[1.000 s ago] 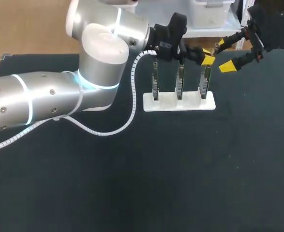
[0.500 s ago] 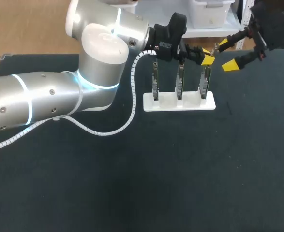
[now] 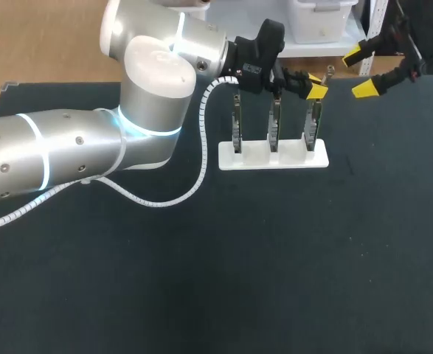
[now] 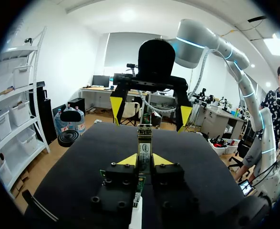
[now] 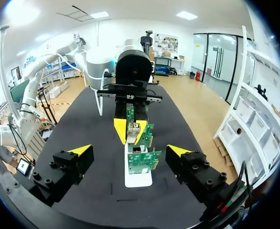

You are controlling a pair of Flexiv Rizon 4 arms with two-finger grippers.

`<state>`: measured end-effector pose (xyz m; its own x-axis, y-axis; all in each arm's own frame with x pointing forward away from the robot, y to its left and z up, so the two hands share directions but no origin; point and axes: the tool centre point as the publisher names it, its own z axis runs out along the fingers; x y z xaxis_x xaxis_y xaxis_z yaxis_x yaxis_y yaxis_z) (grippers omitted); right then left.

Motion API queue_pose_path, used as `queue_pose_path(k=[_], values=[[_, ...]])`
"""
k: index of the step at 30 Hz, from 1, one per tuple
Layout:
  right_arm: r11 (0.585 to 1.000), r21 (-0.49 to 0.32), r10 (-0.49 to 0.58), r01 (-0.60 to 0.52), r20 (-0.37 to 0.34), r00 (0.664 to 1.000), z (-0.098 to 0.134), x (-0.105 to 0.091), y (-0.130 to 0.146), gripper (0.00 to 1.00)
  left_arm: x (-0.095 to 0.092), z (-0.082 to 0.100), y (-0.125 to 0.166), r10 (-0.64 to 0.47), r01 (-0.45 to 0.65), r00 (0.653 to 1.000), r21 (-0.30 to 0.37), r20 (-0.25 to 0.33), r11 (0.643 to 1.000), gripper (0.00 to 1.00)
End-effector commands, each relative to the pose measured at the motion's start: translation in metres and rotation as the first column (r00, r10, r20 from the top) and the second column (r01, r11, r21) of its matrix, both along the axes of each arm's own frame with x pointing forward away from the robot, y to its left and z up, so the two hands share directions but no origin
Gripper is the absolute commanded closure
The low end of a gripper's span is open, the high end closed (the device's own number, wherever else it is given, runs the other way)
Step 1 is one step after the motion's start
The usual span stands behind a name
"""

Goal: Pick up the optical module with the left hand, and insert it into the network port with the right hand.

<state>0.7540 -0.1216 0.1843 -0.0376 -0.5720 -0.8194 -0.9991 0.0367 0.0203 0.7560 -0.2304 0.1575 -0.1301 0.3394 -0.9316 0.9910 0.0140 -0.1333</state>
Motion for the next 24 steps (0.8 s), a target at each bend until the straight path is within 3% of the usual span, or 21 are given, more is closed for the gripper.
queue_pose_path(k=[1, 8, 24], values=[[1.000, -0.004, 0.001, -0.001, 0.016, 1.000, 0.008, 0.004, 0.008, 0.00, 0.000, 0.001, 0.000, -0.001, 0.001, 1.000, 0.003, -0.001, 1.000, 1.00], [1.000, 0.004, 0.002, -0.002, 0.036, 0.999, 0.014, 0.008, 0.018, 0.00, 0.000, 0.001, 0.000, -0.001, 0.001, 1.000, 0.003, -0.001, 1.000, 1.00], [1.000, 0.013, -0.002, 0.002, -0.013, 1.000, 0.012, 0.005, 0.030, 0.00, 0.000, 0.001, 0.000, -0.001, 0.001, 1.000, 0.003, -0.001, 1.000, 1.00]])
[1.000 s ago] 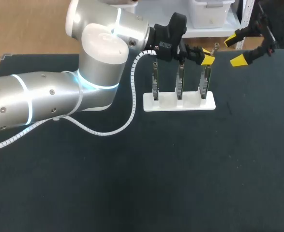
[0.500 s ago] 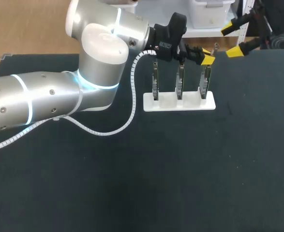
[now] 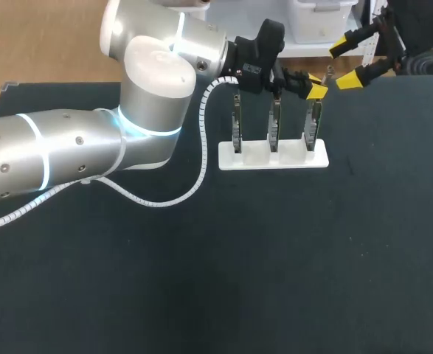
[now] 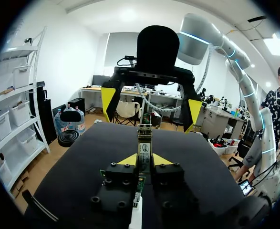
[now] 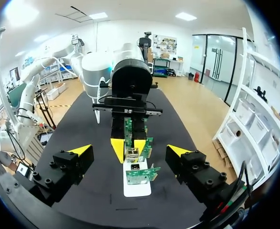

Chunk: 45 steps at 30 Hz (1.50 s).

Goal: Pick up the optical module with the left hand, and insert it into the network port with the right hand.

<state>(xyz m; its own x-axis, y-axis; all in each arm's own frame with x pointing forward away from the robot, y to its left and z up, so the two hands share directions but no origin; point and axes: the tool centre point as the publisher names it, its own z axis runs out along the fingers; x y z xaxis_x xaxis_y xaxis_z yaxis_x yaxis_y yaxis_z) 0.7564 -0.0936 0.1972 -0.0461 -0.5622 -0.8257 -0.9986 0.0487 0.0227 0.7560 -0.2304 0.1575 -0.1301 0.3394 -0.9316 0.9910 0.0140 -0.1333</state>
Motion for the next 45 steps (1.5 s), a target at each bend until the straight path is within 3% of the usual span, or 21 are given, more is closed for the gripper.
queue_pose_path(k=[1, 39, 40, 41, 45], values=[[1.000, 0.002, 0.011, -0.011, -0.011, 1.000, -0.0010, 0.0025, 0.0028, 0.00, 0.0005, 0.0007, 0.0000, -0.001, 0.001, 1.000, 0.003, -0.001, 1.000, 1.00], [0.997, 0.015, 0.070, -0.070, -0.052, 0.996, -0.0093, 0.0011, 0.0111, 0.00, 0.0005, 0.0007, 0.0000, -0.001, 0.001, 1.000, 0.003, -0.001, 1.000, 1.00], [0.997, 0.016, 0.071, -0.071, -0.051, 0.996, -0.0094, 0.0011, 0.0111, 0.56, 0.0005, 0.0007, 0.0000, -0.001, 0.001, 1.000, 0.003, -0.001, 1.000, 1.00], [0.998, 0.017, 0.069, -0.068, -0.047, 0.997, -0.0095, 0.0010, 0.0111, 1.00, 0.0005, 0.0007, 0.0000, -0.001, 0.001, 1.000, 0.003, -0.001, 1.000, 1.00], [0.998, 0.013, 0.062, -0.062, -0.046, 0.997, -0.0098, 0.0006, 0.0114, 1.00, 0.0005, 0.0007, 0.0000, -0.001, 0.001, 1.000, 0.003, -0.001, 1.000, 1.00]])
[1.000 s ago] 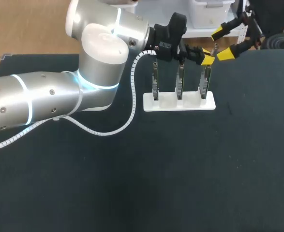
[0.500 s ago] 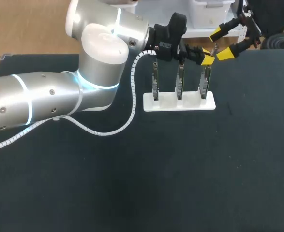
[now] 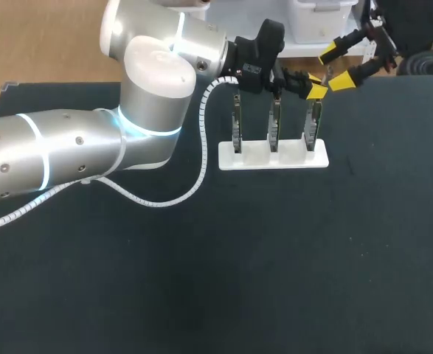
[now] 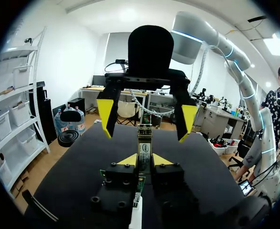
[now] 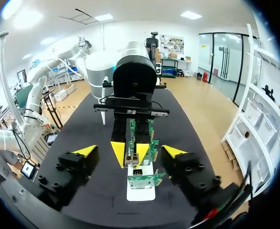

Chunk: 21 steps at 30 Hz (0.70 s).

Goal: Pick up the optical module with the left hand, and insert it into the network port with the right hand.

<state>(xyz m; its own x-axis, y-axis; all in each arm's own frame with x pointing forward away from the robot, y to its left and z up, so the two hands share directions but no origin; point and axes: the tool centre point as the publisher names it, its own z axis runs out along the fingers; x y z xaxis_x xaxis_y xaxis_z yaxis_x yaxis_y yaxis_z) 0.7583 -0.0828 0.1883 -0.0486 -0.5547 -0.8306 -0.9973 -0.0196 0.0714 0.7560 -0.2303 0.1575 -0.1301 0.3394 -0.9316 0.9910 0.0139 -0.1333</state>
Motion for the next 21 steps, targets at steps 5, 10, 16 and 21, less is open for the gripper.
queue_pose_path(k=[5, 10, 16, 21], values=[[1.000, -0.011, -0.015, 0.015, 0.007, 1.000, -0.0014, -0.0008, 0.0002, 1.00, 0.0005, 0.0007, 0.0000, -0.001, 0.001, 1.000, 0.003, -0.001, 1.000, 1.00], [1.000, -0.011, -0.018, 0.018, 0.009, 1.000, -0.0013, -0.0006, 0.0000, 1.00, 0.0005, 0.0007, 0.0000, -0.001, 0.001, 1.000, 0.003, -0.001, 1.000, 1.00], [1.000, -0.011, -0.017, 0.018, 0.009, 1.000, -0.0015, -0.0005, -0.0002, 1.00, 0.0005, 0.0007, 0.0000, -0.001, 0.001, 1.000, 0.003, -0.001, 1.000, 1.00], [1.000, -0.011, -0.017, 0.017, 0.009, 1.000, -0.0014, -0.0004, -0.0004, 1.00, 0.0005, 0.0007, 0.0000, -0.001, 0.001, 1.000, 0.003, -0.001, 1.000, 0.60]])
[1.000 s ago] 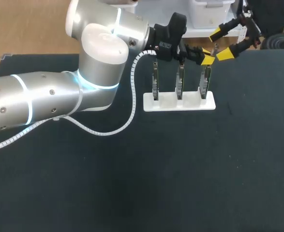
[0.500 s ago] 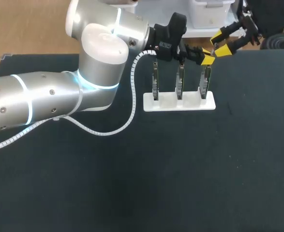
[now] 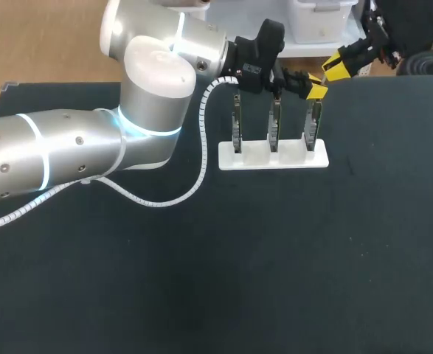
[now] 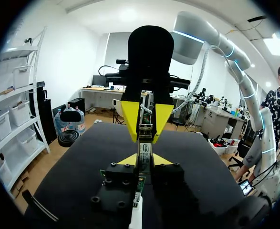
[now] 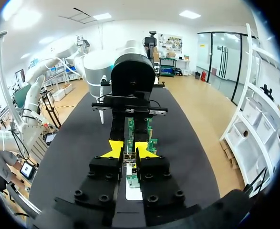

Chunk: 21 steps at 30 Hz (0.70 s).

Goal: Pick up the optical module with the left hand, and insert it into the network port with the right hand.

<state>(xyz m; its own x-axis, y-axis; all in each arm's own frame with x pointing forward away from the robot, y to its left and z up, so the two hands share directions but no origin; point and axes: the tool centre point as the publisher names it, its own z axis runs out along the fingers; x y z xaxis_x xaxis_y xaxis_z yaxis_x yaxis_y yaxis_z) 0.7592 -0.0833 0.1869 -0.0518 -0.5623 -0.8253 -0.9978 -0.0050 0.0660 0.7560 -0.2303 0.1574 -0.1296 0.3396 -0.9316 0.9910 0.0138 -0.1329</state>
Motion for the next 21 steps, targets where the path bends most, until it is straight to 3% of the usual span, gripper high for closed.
queue_pose_path(k=[1, 15, 21], values=[[1.000, -0.002, -0.003, 0.003, 0.003, 1.000, 0.0000, -0.0014, 0.0001, 1.00, 0.0005, 0.0008, 0.0000, -0.001, 0.001, 1.000, 0.003, -0.002, 1.000, 0.00], [1.000, -0.003, 0.000, 0.000, 0.010, 1.000, 0.0002, -0.0023, -0.0005, 1.00, -0.0001, 0.0019, -0.0004, -0.007, 0.007, 1.000, -0.001, 0.001, 1.000, 0.00], [1.000, -0.002, -0.005, 0.005, 0.014, 1.000, 0.0005, -0.0041, -0.0017, 1.00, -0.0048, 0.0083, 0.0003, -0.028, 0.027, 0.999, 0.040, 0.023, 0.999, 0.00]])
